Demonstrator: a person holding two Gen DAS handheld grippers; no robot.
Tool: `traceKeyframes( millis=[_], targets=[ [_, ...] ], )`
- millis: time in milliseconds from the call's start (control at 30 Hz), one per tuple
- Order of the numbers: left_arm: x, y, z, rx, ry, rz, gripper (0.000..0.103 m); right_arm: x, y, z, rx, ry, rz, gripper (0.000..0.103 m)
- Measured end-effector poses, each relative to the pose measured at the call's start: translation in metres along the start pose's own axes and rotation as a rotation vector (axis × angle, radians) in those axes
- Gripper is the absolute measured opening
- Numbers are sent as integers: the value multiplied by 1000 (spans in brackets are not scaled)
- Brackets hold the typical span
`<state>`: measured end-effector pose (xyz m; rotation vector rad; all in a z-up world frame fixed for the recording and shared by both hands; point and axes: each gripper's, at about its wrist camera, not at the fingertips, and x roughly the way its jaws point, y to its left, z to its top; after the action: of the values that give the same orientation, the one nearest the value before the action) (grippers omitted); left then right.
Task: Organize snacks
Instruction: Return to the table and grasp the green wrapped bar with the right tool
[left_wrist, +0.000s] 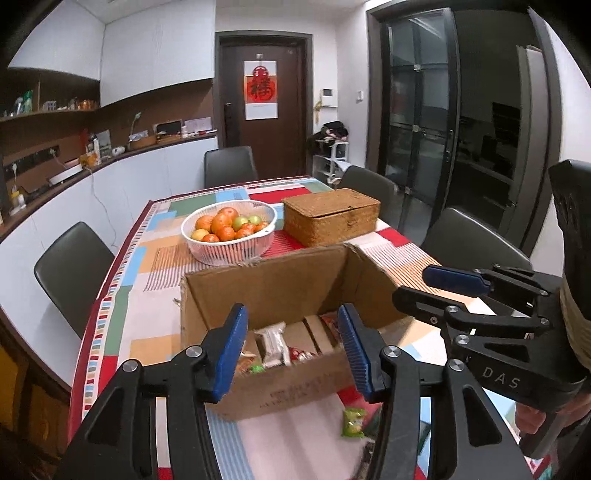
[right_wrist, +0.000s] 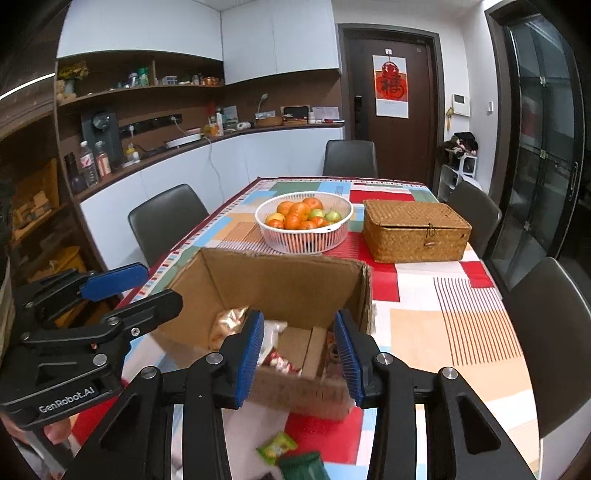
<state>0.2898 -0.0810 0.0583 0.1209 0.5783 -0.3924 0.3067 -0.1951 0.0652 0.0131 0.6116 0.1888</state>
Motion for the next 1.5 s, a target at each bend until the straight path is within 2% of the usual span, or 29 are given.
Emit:
traceKeyframes(
  millis=[133, 233, 467, 800, 1000, 1267, 1500],
  targets=[
    [-13, -13, -11, 19, -6, -12, 51, -19, 4, -15, -24, -8, 9, 41],
    [-18, -20, -18, 30, -1, -16, 54, -28, 6, -26, -28, -5, 13, 48],
    [-16, -33, -46, 51, 47, -39, 54, -35, 3, -56, -37, 41, -2, 48],
    [9, -41, -95, 64, 162, -82, 54, -11, -5, -115, -8, 209, -8, 48],
    [26, -43, -114, 71, 225, -103, 54, 2, -7, -138, -23, 288, -9, 49],
    [51, -41, -128, 59, 300, -135, 54, 24, -5, -151, -55, 357, -6, 48],
    [77, -44, -127, 66, 339, -171, 54, 42, -6, -158, -77, 412, 6, 48]
  ],
)
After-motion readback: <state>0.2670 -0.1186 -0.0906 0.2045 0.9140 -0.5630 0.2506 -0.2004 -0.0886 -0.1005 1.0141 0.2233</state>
